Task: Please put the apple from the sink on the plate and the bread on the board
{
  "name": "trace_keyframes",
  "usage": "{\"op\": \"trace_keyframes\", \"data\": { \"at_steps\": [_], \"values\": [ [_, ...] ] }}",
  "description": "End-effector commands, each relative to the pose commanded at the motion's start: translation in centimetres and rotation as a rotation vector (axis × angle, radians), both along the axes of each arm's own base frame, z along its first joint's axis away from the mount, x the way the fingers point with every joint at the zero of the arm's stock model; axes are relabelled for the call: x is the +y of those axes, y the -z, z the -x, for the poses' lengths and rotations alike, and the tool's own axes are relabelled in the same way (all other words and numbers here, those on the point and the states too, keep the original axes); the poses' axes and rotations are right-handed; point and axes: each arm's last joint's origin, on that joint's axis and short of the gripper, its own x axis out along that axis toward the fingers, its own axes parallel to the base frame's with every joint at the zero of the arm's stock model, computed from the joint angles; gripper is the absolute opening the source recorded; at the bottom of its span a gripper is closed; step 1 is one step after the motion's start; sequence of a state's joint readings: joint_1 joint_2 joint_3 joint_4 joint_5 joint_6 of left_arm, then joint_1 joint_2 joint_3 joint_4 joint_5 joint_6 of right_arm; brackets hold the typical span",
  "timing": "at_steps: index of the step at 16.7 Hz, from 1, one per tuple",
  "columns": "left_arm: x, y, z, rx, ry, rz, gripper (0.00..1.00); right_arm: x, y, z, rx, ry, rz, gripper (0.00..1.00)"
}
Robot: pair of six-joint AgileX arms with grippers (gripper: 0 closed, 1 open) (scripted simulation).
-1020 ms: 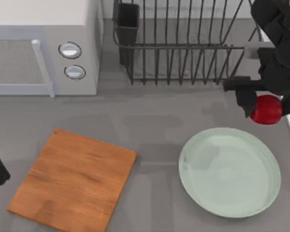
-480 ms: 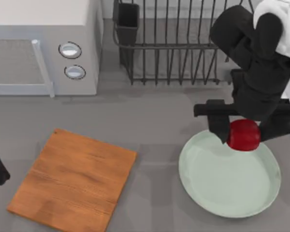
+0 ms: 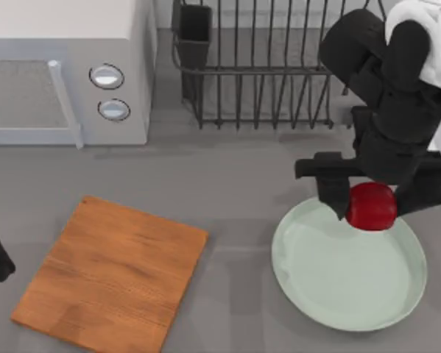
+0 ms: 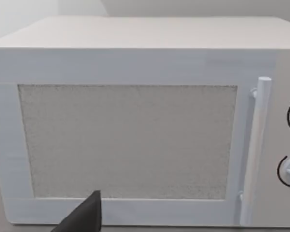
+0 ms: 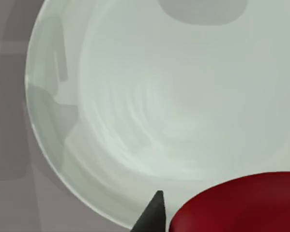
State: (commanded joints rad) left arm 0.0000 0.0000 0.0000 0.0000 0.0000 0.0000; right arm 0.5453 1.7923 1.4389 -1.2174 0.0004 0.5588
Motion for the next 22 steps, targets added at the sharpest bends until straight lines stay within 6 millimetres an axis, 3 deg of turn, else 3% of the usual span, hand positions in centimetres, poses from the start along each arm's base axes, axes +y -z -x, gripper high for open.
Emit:
{"op": "trace_keyframes", "data": {
  "at_steps": [9, 19, 22],
  "values": [
    [0.0, 0.0, 0.0, 0.0, 0.0, 0.0, 1.0, 0.0, 0.0, 0.0, 0.0, 0.0, 0.0, 0.98],
    [0.0, 0.0, 0.0, 0.0, 0.0, 0.0, 1.0, 0.0, 0.0, 0.0, 0.0, 0.002, 0.0, 1.0],
    [0.0, 0.0, 0.0, 0.0, 0.0, 0.0, 1.0, -1.1, -0.5, 0.4, -0.045, 0.001, -0.026, 1.0]
  ]
}}
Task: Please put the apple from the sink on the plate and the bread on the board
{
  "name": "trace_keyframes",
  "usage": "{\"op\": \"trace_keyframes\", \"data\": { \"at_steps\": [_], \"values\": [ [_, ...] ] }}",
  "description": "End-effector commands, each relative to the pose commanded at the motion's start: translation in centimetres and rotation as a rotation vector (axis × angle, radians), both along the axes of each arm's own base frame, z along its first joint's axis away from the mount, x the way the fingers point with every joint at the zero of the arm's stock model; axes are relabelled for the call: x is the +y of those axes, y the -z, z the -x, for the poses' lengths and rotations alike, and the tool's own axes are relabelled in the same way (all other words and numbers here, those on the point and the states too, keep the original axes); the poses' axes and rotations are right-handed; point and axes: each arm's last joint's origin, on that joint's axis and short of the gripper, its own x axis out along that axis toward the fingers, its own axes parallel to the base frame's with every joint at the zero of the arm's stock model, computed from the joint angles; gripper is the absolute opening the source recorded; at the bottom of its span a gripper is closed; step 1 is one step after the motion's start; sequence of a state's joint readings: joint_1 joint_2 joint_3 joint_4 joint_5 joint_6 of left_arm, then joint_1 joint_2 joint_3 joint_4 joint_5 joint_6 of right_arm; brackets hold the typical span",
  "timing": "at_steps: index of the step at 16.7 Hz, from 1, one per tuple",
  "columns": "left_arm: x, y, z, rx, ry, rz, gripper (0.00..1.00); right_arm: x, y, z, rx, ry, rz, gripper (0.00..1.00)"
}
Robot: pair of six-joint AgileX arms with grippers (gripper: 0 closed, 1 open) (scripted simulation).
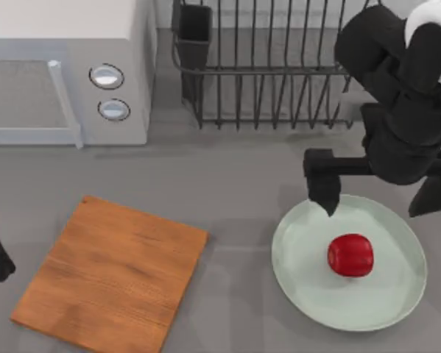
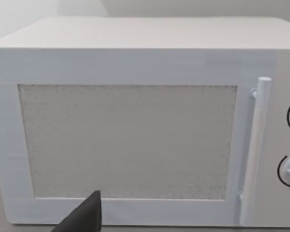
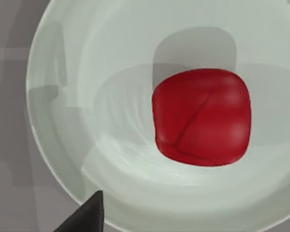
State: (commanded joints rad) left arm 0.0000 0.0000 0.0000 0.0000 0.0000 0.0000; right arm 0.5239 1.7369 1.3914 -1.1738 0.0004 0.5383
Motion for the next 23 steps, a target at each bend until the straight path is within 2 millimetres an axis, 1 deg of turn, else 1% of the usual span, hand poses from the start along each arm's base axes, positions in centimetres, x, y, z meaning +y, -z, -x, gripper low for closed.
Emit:
{"op": "trace_keyframes", "data": {
  "at_steps": [3, 5, 8, 10, 11, 13, 16, 18, 20, 23],
  "values": [
    [0.0, 0.0, 0.0, 0.0, 0.0, 0.0, 1.0, -2.5, -1.1, 1.5, -0.113, -0.001, -0.056, 1.0],
    [0.0, 0.0, 0.0, 0.0, 0.0, 0.0, 1.0, -4.8, -1.9, 3.3, -0.232, -0.001, -0.102, 1.0],
    [0.0, 0.0, 0.0, 0.0, 0.0, 0.0, 1.0, -8.6, -2.9, 7.1, -0.477, -0.001, -0.168, 1.0],
    [0.0, 0.0, 0.0, 0.0, 0.0, 0.0, 1.0, -10.9, -2.8, 10.0, -0.67, 0.0, -0.194, 1.0],
    [0.0, 0.0, 0.0, 0.0, 0.0, 0.0, 1.0, -11.9, -2.4, 11.5, -0.769, 0.001, -0.198, 1.0],
    [0.0, 0.0, 0.0, 0.0, 0.0, 0.0, 1.0, -13.6, -0.8, 14.0, -0.963, 0.002, -0.186, 1.0],
    [0.0, 0.0, 0.0, 0.0, 0.0, 0.0, 1.0, -15.2, 2.4, 16.4, -1.219, 0.006, -0.128, 1.0],
    [0.0, 0.0, 0.0, 0.0, 0.0, 0.0, 1.0, -15.8, 4.5, 17.1, -1.353, 0.008, -0.075, 1.0],
    [0.0, 0.0, 0.0, 0.0, 0.0, 0.0, 1.0, -16.3, 6.2, 17.4, -1.45, 0.01, -0.022, 1.0],
    [0.0, 0.0, 0.0, 0.0, 0.0, 0.0, 1.0, -16.6, 7.4, 17.5, -1.522, 0.012, 0.026, 1.0]
  ]
}}
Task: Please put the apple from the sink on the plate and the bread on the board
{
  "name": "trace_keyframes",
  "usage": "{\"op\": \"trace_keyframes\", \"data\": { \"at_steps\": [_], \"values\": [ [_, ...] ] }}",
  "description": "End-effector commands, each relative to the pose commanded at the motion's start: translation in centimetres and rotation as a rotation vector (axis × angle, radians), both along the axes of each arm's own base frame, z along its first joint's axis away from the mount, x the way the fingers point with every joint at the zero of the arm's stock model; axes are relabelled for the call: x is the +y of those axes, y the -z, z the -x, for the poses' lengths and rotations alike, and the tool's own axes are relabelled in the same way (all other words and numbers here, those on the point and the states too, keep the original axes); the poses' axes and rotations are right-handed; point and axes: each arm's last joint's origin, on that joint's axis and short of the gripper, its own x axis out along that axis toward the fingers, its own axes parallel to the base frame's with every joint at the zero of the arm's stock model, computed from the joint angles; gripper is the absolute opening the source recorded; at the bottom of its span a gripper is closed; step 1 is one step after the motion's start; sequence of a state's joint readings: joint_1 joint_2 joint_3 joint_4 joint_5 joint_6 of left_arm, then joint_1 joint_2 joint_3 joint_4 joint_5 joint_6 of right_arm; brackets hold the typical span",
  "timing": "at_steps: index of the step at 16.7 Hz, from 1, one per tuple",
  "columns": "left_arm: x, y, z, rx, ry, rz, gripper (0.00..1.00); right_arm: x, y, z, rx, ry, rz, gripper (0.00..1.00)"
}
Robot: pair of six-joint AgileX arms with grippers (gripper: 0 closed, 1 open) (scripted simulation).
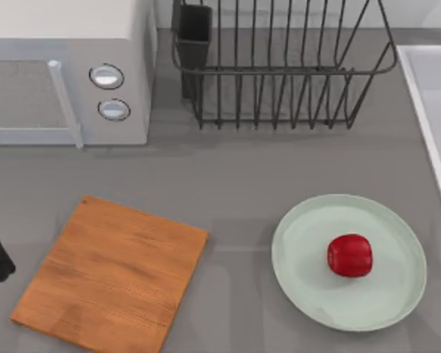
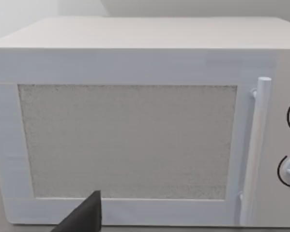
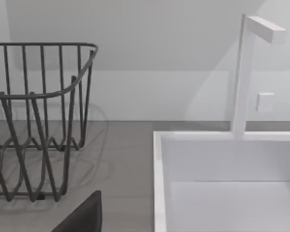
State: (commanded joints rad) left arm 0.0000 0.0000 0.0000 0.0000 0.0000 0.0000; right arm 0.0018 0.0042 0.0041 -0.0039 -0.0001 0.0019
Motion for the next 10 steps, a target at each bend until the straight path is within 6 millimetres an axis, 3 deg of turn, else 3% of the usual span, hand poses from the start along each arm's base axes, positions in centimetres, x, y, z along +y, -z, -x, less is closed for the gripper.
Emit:
{"op": "trace_keyframes", "data": {
  "at_steps": [6, 10],
  "values": [
    [0.0, 0.0, 0.0, 0.001, -0.001, -0.001, 1.0, 0.0, 0.1, 0.0, -0.004, 0.002, 0.002, 1.0],
    [0.5, -1.7, -0.2, 0.093, -0.049, -0.077, 1.0, 0.0, 0.1, 0.0, -0.004, 0.002, 0.002, 1.0]
  ]
}}
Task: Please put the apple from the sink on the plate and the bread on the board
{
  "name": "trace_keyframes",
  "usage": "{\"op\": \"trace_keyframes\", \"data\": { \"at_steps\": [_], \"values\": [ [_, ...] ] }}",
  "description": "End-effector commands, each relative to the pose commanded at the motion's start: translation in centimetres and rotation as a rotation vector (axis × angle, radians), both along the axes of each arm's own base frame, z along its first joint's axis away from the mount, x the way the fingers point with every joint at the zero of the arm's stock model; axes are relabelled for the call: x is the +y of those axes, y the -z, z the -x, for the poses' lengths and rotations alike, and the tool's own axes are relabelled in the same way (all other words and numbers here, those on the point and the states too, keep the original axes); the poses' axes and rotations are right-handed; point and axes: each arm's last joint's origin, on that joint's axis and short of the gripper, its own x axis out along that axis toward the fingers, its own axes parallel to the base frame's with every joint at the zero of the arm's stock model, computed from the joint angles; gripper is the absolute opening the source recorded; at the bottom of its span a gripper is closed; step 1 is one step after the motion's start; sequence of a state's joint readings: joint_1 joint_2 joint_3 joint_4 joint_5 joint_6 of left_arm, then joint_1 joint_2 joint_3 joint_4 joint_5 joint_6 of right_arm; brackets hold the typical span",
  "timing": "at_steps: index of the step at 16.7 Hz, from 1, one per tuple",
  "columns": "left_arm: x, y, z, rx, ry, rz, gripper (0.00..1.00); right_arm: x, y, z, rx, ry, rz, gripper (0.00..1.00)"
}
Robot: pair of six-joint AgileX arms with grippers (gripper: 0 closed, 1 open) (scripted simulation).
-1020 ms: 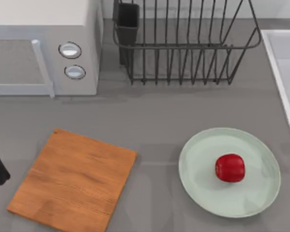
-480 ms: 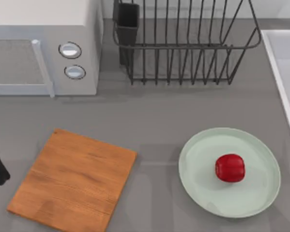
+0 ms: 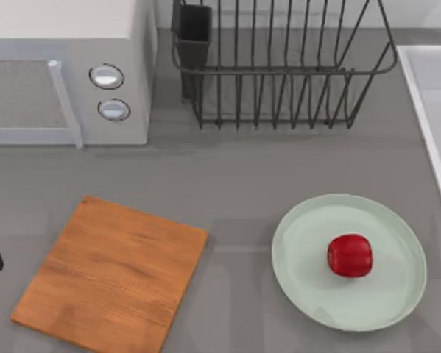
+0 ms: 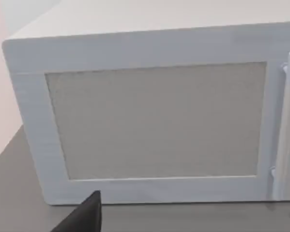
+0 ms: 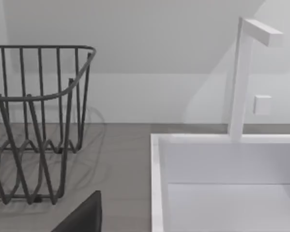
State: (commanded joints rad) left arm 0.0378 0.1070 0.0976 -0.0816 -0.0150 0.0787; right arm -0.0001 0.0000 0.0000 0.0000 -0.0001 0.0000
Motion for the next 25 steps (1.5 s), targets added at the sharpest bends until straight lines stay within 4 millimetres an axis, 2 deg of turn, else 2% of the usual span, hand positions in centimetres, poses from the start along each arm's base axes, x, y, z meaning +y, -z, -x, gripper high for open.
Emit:
{"op": "trace_keyframes", "data": {
  "at_steps": [3, 5, 9, 13, 17, 20, 25],
  "values": [
    [0.6, -2.3, -0.9, 0.174, -0.027, -0.111, 1.0, 0.0, 0.0, 0.0, 0.0, 0.0, 0.0, 1.0],
    [1.1, -3.7, -2.3, 0.343, -0.016, -0.19, 1.0, 0.0, 0.0, 0.0, 0.0, 0.0, 0.0, 1.0],
    [2.9, -4.7, -7.6, 0.766, 0.094, -0.311, 1.0, 0.0, 0.0, 0.0, 0.0, 0.0, 0.0, 1.0],
    [5.4, -3.0, -13.7, 1.138, 0.276, -0.369, 1.0, 0.0, 0.0, 0.0, 0.0, 0.0, 0.0, 1.0],
    [7.5, -0.7, -17.8, 1.36, 0.448, -0.4, 1.0, 0.0, 0.0, 0.0, 0.0, 0.0, 0.0, 1.0],
    [8.4, 0.3, -19.3, 1.432, 0.526, -0.416, 1.0, 0.0, 0.0, 0.0, 0.0, 0.0, 0.0, 1.0],
    [8.6, 0.5, -19.5, 1.443, 0.539, -0.42, 1.0, 0.0, 0.0, 0.0, 0.0, 0.0, 0.0, 1.0]
  ]
}}
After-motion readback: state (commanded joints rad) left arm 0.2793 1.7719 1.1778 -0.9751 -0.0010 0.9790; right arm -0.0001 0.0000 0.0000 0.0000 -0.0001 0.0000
